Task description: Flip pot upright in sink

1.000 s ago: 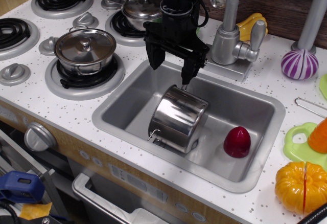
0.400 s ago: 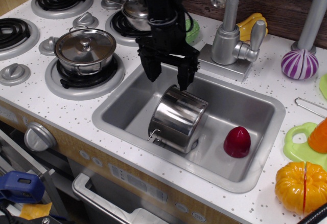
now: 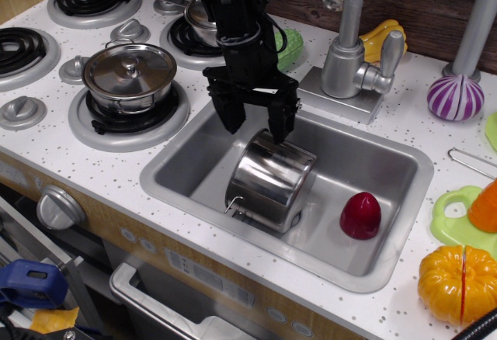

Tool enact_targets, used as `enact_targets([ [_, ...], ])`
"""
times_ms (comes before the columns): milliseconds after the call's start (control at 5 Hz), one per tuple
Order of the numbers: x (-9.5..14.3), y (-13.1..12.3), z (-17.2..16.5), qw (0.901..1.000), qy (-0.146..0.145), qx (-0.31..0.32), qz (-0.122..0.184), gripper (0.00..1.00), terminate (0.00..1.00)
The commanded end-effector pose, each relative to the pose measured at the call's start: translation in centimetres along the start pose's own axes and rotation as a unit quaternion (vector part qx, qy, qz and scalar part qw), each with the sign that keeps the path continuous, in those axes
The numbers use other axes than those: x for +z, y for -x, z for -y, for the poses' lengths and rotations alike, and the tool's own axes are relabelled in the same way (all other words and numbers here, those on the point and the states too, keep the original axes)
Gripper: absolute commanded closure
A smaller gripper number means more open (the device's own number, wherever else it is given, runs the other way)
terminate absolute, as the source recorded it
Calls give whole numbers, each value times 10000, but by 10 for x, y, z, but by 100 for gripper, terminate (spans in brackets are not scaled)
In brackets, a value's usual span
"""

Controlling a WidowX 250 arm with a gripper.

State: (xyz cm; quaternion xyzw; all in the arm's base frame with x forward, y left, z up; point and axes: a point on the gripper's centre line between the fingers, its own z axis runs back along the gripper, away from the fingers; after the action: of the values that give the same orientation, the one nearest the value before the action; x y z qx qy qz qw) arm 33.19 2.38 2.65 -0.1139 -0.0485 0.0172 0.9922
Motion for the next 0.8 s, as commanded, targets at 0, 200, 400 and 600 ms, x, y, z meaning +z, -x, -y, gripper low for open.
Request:
enact_targets([
  [0,1,-4,-1,9993,172,59,336,0,0],
  [200,-7,-1,3,9986,187,227,436,0,0],
  [400,-12,2,5,9979,227,348,497,0,0],
  [600,-17,3,15,9969,431,456,481,0,0],
])
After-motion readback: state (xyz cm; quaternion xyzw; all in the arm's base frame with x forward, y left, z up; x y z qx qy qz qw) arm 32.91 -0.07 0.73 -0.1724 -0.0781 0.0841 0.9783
